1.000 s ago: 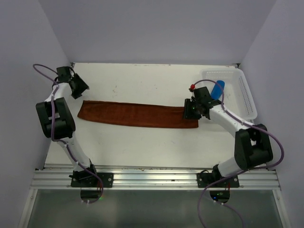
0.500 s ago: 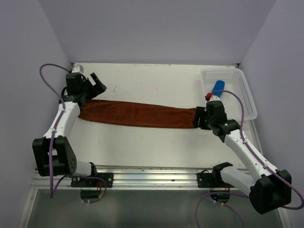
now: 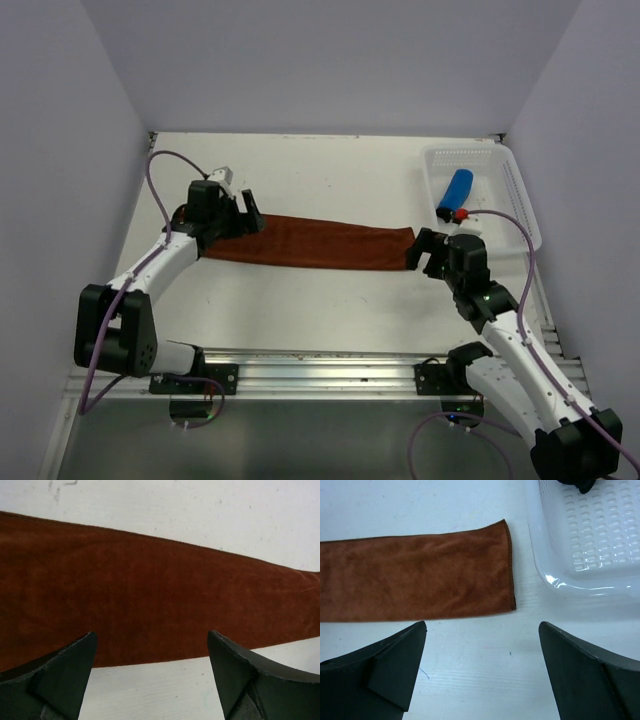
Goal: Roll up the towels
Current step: Fold the towel
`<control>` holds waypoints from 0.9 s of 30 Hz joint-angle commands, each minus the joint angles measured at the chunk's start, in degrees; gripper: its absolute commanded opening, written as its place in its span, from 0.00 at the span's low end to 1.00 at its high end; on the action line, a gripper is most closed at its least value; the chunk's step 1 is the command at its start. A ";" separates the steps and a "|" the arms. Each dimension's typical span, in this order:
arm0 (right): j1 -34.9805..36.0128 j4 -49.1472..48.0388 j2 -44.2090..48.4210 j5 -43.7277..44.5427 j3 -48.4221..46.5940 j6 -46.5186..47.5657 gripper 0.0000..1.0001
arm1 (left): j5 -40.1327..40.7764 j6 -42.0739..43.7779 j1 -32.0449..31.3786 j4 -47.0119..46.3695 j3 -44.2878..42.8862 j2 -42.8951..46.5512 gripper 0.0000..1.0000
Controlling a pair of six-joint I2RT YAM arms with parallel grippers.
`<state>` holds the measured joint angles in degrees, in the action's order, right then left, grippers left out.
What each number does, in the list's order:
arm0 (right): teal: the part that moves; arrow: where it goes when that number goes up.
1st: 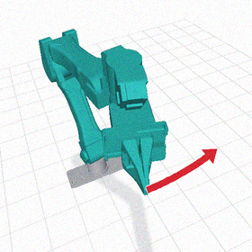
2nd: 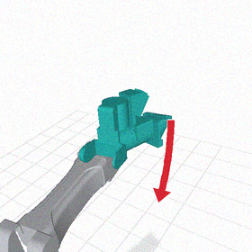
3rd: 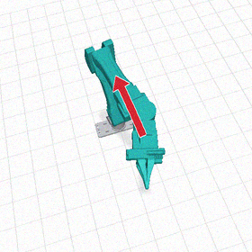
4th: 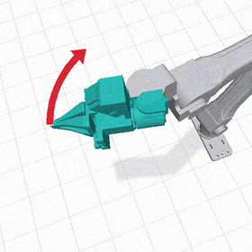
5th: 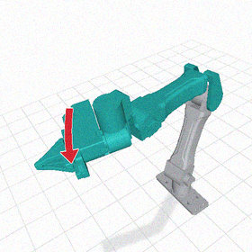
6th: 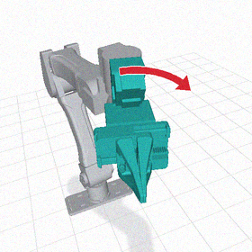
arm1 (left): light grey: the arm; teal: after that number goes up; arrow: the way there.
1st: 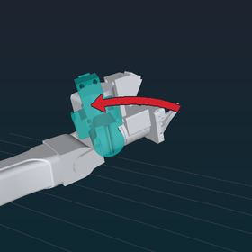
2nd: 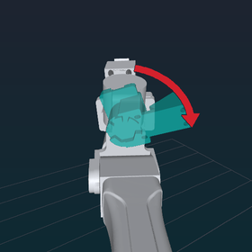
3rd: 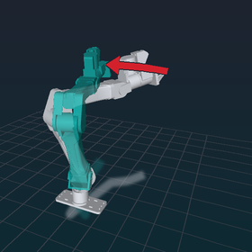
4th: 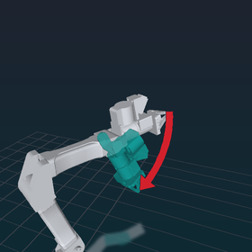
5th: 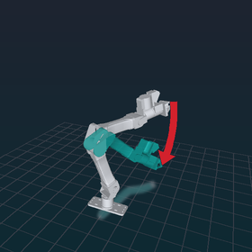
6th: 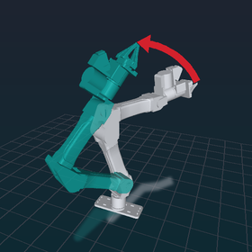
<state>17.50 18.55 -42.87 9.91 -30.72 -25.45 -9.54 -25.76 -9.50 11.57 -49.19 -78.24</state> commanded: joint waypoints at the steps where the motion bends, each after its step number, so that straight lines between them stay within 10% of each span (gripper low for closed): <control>1: -0.01 -8.17 0.95 -0.15 2.33 -3.29 0.99 | -4.08 0.54 -1.49 -3.49 -0.91 -1.74 0.94; 27: 0.69 0.00 -12.93 9.51 -0.57 -10.05 0.64 | -4.52 0.97 -4.12 -2.34 0.23 2.39 0.94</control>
<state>17.65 17.85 -54.30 16.95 -30.50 -32.64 -12.56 -25.34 -12.25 11.40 -49.04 -76.82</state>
